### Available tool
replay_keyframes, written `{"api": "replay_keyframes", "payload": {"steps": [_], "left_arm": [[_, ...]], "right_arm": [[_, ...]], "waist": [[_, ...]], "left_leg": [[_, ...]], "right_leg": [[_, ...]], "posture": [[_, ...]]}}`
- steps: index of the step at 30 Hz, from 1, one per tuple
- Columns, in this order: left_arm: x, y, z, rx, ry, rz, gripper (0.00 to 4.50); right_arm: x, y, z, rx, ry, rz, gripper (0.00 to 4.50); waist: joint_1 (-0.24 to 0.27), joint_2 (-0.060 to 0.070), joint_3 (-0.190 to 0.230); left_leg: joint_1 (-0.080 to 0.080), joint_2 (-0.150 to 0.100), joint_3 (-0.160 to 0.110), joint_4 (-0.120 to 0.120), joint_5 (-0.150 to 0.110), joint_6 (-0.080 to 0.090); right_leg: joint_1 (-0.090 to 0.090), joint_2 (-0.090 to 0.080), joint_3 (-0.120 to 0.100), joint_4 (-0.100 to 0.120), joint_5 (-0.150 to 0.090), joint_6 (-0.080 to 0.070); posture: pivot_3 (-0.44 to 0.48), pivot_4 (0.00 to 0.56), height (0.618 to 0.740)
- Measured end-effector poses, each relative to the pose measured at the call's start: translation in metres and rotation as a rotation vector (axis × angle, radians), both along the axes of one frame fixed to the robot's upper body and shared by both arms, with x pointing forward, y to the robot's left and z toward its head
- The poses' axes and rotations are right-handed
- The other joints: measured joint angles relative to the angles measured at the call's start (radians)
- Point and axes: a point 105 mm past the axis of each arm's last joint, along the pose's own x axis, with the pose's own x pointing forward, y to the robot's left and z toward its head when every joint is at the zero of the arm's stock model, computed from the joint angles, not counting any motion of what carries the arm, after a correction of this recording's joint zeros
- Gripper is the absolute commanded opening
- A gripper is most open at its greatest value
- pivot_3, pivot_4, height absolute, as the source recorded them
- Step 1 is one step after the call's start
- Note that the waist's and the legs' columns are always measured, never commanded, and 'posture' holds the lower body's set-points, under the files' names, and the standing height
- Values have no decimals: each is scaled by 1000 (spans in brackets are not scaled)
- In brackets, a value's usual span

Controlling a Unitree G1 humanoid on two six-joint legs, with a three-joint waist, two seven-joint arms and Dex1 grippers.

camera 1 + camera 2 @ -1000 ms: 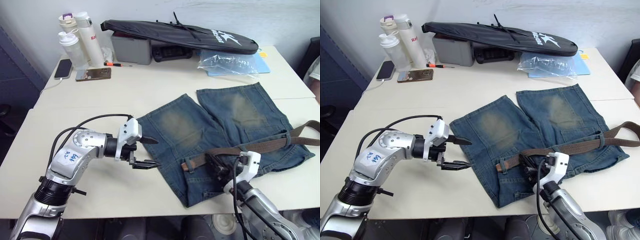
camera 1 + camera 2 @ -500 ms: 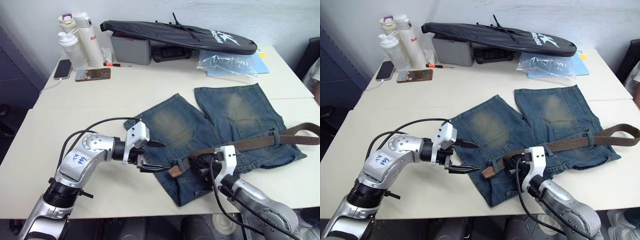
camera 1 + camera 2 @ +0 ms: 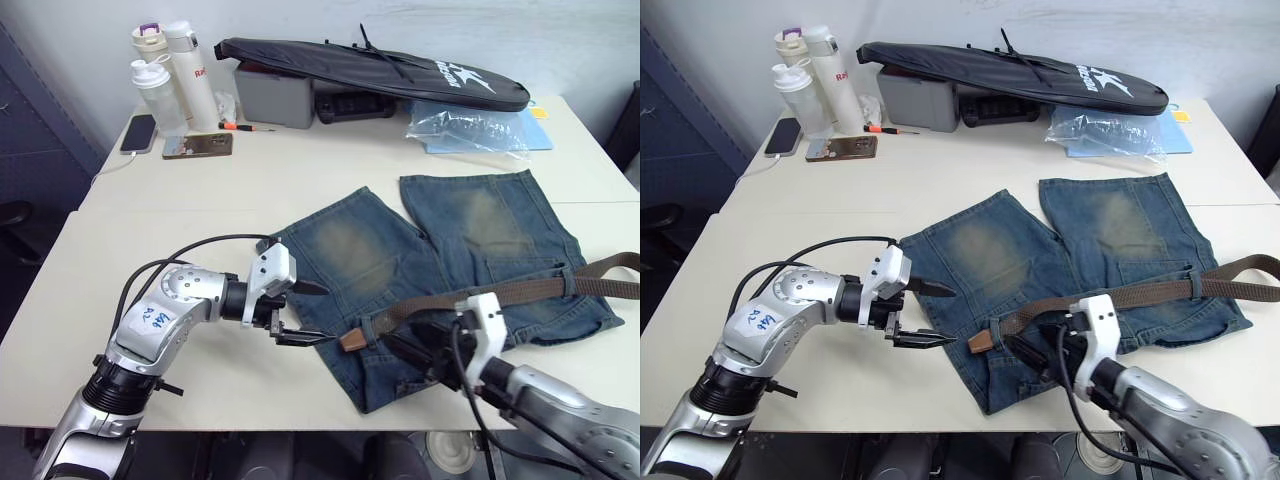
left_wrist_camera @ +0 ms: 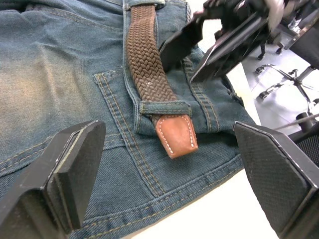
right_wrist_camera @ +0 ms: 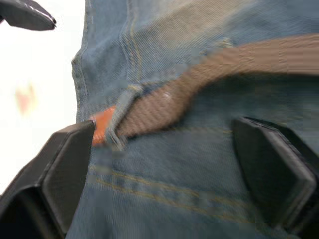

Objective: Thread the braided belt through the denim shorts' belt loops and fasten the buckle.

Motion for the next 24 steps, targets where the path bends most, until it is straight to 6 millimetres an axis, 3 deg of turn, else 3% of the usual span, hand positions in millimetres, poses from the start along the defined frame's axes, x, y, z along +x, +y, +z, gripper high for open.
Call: {"api": "replay_keyframes", "payload": {"steps": [6, 14, 18, 24], "left_arm": [[0, 6, -1, 20, 9, -9, 4500], [-10, 9, -2, 71, -27, -82, 4500], [-13, 4, -10, 118, -86, -132, 4500], [-8, -16, -19, 151, -196, -229, 4500]], "right_arm": [[-8, -11, 37, -181, -74, 171, 4450], [-2, -19, 61, -623, -224, 419, 4450], [-5, -21, 63, -715, -222, 531, 3400], [-17, -29, 49, -714, -80, 585, 542]], "waist": [[6, -2, 4], [11, -1, 5], [14, -1, 5], [21, -2, 5]], "left_leg": [[0, 0, 2, 0, 0, 0], [0, 0, 4, -2, 0, 1], [-1, 0, 4, -3, 0, 1], [-2, -1, 6, -1, 0, 1]], "right_leg": [[0, 1, -1, -1, 0, 0], [1, 1, -2, -10, 2, 2], [1, 0, -2, -11, 5, 6], [1, -1, -3, -12, 8, 8]], "posture": [[0, 150, 652], [0, 150, 652], [0, 150, 652], [0, 150, 652]]}}
